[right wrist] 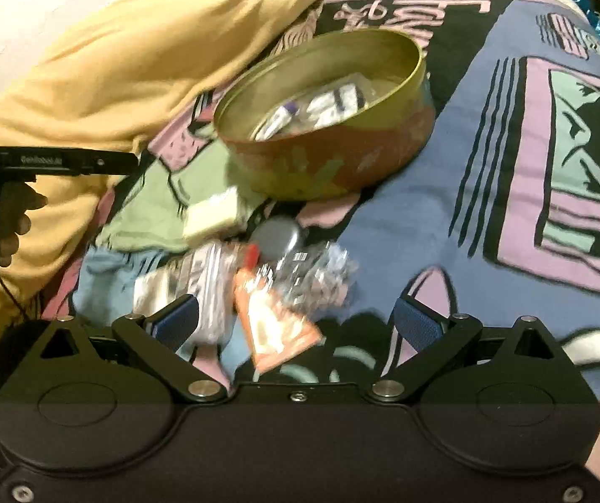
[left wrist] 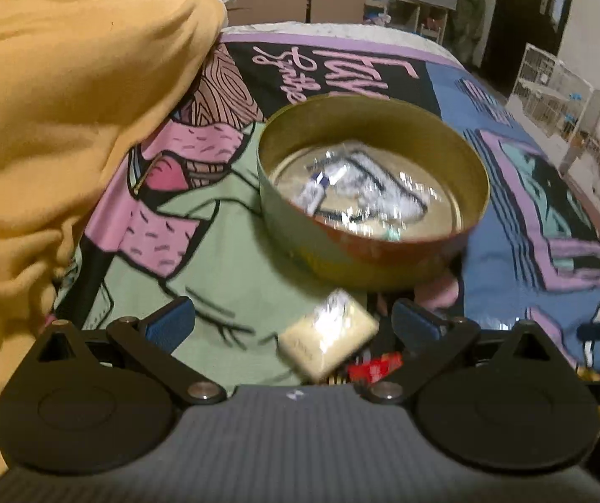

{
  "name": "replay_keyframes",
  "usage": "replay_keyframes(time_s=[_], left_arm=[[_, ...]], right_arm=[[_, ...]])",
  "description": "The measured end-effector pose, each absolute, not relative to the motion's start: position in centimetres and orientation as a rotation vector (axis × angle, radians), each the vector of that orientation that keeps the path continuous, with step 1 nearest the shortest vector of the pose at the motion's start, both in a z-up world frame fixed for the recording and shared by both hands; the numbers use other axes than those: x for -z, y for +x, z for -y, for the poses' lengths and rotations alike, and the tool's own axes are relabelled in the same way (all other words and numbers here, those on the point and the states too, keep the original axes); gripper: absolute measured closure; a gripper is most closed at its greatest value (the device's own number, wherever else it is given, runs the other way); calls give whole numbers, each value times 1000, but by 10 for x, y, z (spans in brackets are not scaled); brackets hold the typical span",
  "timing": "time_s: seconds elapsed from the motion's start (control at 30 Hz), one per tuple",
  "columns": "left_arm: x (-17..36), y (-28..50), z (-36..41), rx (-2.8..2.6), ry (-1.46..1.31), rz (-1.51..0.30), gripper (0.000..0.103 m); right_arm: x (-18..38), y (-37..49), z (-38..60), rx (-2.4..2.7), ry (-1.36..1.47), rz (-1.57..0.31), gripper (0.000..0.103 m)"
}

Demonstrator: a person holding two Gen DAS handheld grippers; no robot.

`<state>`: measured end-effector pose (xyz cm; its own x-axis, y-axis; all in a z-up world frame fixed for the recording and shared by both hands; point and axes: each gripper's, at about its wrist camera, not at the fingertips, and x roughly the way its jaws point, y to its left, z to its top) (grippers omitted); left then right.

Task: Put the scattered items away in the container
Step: 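Close the right gripper on the bag of yellow crocheted items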

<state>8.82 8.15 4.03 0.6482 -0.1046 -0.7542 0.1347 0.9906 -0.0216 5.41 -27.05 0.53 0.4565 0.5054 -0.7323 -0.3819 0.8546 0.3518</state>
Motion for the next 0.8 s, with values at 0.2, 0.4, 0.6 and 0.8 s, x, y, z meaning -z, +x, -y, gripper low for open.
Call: replay_keyframes(time_s=[0.2,0.4,0.6,0.8], left_arm=[[-15,53,-75,166,96,-871,0],[2,28,-77,181,102,-897,0],[11,15,-72,210,160,-908,0],[22,15,-67,218,124,-917,0]], right_arm=[[0,19,247,-604,72,-1012,3],[9,-4,208,-671,-127,-1058,14],[29,-7,188,-643,-264,-1149,43],[28,-9,195,-619,-239,-1135,74]])
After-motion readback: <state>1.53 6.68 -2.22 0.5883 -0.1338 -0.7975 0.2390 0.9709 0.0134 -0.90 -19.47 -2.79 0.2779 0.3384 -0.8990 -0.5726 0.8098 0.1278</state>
